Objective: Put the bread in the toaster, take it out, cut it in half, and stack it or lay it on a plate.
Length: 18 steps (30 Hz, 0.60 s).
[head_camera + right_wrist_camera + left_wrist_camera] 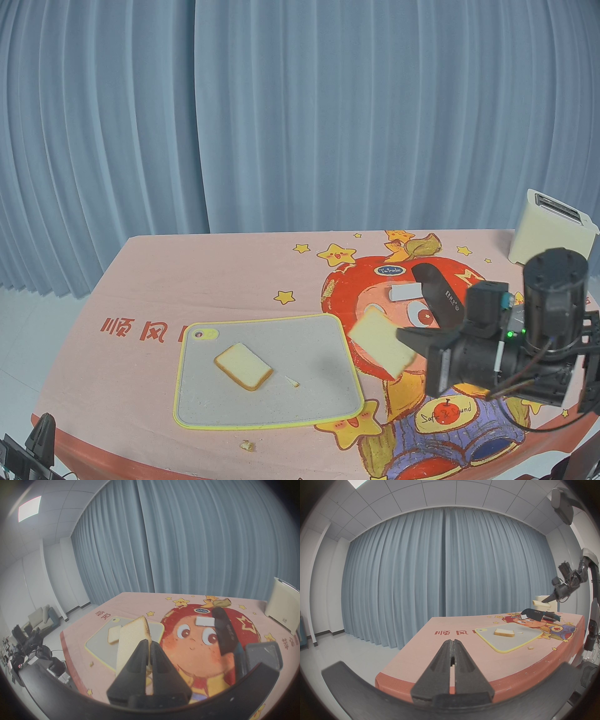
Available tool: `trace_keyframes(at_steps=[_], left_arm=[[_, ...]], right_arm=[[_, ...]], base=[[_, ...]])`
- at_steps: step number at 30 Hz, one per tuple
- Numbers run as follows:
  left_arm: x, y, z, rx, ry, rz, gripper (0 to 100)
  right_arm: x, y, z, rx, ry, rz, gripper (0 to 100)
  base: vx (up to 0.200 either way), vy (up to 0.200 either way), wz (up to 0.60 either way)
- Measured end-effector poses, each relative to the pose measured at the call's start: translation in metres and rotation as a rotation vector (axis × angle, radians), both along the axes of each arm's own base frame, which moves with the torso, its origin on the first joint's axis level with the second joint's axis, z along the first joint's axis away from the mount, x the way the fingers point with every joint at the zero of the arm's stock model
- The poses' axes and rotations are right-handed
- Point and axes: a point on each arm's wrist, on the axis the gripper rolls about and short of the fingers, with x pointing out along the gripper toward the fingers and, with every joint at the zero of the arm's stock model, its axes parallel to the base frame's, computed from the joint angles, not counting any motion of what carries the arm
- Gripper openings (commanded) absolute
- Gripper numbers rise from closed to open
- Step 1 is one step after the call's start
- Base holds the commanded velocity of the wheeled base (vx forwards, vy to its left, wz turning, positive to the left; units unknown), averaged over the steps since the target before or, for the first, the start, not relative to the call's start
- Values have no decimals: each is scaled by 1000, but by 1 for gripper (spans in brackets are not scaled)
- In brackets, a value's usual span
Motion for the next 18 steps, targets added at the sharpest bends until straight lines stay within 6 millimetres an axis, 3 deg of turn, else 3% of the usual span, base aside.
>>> trace_keyframes(at_steps=[10,18], left_arm=[[0,0,0,0,0,0,0],[0,0,0,-1,0,0,0]], right_arm=[[-49,-74,-2,103,-7,15,0],[-62,-95,4,160,-60,0,0]], base=[[0,0,0],[0,0,0]])
